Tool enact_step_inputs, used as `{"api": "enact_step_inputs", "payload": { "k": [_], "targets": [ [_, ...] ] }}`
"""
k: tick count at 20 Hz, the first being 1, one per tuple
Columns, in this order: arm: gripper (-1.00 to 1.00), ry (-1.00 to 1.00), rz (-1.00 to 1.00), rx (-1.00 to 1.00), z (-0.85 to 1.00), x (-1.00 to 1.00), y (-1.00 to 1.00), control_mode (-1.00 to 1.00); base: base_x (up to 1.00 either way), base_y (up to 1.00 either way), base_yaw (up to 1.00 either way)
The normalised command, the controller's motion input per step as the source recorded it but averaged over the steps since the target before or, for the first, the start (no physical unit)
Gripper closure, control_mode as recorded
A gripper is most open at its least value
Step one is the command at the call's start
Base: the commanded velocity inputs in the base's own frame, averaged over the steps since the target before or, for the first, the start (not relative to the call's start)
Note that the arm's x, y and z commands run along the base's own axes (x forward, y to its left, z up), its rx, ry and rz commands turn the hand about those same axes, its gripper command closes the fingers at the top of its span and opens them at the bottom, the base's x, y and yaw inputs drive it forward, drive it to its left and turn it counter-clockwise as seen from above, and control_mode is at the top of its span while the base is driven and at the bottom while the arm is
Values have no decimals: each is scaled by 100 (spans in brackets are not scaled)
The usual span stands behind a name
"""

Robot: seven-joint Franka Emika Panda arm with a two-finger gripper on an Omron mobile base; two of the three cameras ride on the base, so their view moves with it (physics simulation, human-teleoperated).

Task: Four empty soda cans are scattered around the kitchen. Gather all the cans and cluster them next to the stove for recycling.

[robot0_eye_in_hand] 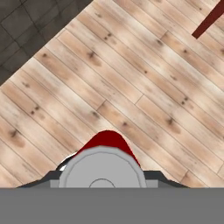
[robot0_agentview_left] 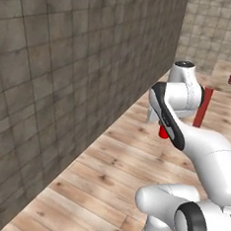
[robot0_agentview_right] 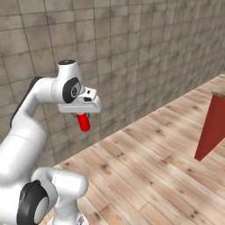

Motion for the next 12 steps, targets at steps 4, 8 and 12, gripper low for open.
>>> {"api": "enact_step_inputs", "payload": {
  "k": [4,8,12],
  "targets": [
    [100,0,0,0,0,0,0,100,84,-13,-4],
    [100,0,0,0,0,0,0,100,82,-16,-4],
    [100,0,0,0,0,0,0,100,84,-15,-4]
  ]
}}
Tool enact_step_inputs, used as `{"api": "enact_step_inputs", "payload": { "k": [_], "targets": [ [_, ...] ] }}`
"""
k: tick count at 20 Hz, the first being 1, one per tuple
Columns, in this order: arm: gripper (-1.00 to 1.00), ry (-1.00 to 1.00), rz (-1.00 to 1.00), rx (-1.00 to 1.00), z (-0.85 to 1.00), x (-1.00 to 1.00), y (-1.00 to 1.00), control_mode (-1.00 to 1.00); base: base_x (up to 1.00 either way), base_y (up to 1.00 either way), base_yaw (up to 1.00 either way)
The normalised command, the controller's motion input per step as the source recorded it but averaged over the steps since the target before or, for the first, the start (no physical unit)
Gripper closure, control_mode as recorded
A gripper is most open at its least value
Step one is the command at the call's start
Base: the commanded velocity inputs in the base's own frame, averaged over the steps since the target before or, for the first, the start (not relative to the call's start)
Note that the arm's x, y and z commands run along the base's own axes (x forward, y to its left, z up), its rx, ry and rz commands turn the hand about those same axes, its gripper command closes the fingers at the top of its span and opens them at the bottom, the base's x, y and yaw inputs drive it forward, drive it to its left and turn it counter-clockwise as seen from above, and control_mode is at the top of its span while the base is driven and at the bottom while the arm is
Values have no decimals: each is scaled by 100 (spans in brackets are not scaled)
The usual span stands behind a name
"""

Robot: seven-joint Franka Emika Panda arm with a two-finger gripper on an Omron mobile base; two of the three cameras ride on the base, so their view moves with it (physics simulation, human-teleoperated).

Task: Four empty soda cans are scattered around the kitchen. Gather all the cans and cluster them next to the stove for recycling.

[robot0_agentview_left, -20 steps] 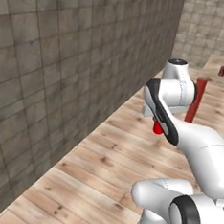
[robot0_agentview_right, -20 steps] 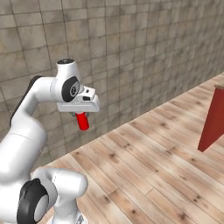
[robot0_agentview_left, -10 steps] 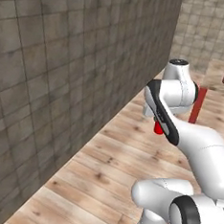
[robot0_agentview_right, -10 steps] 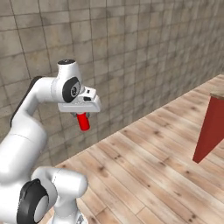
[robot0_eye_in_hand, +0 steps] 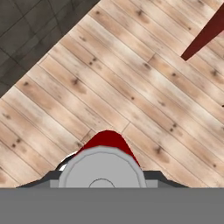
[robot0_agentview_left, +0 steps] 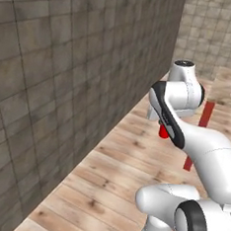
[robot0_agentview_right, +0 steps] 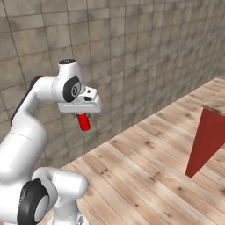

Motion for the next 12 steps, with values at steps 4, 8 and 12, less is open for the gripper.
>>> {"api": "enact_step_inputs", "payload": {
  "k": [4,8,12],
  "targets": [
    [100,0,0,0,0,0,0,100,87,-8,-3],
    [100,0,0,0,0,0,0,100,89,-2,-3],
    [100,0,0,0,0,0,0,100,88,0,-3]
  ]
}}
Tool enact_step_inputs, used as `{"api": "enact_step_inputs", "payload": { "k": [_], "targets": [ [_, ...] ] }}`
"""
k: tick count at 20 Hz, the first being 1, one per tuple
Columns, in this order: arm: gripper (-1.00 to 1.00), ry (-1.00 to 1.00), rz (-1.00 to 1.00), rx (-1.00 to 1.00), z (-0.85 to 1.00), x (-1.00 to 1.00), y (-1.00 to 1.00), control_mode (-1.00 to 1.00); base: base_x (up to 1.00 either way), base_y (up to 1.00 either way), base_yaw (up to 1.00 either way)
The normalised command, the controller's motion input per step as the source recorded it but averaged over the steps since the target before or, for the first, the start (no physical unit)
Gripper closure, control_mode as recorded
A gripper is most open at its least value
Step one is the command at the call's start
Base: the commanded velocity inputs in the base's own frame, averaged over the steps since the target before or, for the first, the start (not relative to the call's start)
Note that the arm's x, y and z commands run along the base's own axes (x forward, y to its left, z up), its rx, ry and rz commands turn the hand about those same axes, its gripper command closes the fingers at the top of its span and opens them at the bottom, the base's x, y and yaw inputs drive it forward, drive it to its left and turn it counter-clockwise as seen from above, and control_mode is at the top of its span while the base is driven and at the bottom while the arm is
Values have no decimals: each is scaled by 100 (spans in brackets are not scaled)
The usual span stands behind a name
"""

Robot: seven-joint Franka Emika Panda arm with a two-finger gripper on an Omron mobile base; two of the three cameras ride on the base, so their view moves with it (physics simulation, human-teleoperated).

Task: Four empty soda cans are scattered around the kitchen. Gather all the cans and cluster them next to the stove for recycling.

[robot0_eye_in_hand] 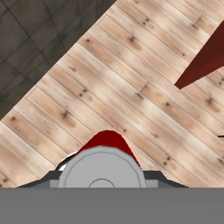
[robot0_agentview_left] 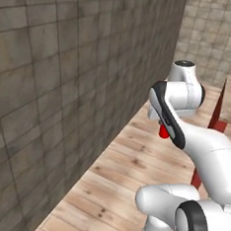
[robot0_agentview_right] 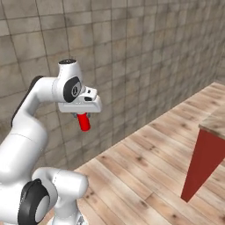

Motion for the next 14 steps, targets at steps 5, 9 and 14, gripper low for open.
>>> {"api": "enact_step_inputs", "payload": {
  "k": [5,9,14],
  "targets": [
    [100,0,0,0,0,0,0,100,83,-1,-4],
    [100,0,0,0,0,0,0,100,78,-3,-5],
    [100,0,0,0,0,0,0,100,76,-3,-5]
  ]
}}
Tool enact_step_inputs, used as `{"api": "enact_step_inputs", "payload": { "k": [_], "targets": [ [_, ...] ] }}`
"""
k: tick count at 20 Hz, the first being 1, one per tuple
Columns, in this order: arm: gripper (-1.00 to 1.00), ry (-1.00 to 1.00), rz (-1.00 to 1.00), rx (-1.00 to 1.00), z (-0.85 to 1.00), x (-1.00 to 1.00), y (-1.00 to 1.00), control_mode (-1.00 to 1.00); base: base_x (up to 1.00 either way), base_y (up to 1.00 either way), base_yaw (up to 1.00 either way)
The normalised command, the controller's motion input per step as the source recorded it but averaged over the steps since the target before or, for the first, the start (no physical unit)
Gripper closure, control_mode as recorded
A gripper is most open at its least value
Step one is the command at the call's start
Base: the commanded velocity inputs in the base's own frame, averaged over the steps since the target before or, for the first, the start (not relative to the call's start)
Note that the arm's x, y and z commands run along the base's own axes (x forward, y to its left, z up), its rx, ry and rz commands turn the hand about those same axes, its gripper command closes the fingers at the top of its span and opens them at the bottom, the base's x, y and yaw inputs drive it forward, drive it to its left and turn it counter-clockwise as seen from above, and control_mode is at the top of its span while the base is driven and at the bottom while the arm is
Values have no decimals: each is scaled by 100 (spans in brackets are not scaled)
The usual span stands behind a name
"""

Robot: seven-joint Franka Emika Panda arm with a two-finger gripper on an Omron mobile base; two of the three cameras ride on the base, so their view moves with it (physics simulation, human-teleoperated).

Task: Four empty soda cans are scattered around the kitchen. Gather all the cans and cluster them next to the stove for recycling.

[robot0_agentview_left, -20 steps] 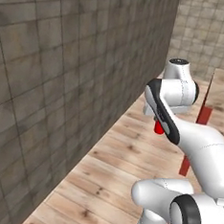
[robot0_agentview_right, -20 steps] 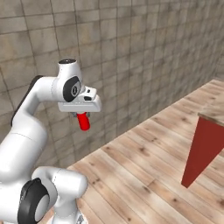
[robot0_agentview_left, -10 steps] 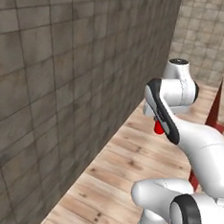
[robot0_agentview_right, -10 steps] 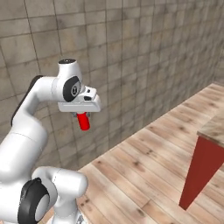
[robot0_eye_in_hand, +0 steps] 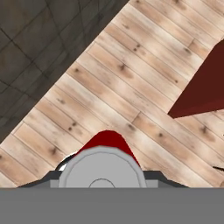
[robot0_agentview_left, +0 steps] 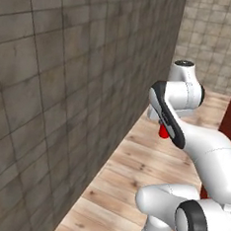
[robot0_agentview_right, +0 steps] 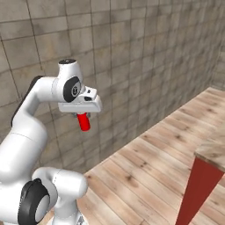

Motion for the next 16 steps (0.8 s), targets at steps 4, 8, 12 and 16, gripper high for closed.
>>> {"api": "enact_step_inputs", "payload": {
  "k": [4,8,12,16],
  "targets": [
    [100,0,0,0,0,0,0,100,74,-3,-5],
    [100,0,0,0,0,0,0,100,68,-2,-8],
    [100,0,0,0,0,0,0,100,43,0,-19],
    [100,0,0,0,0,0,0,100,15,0,-30]
  ]
}}
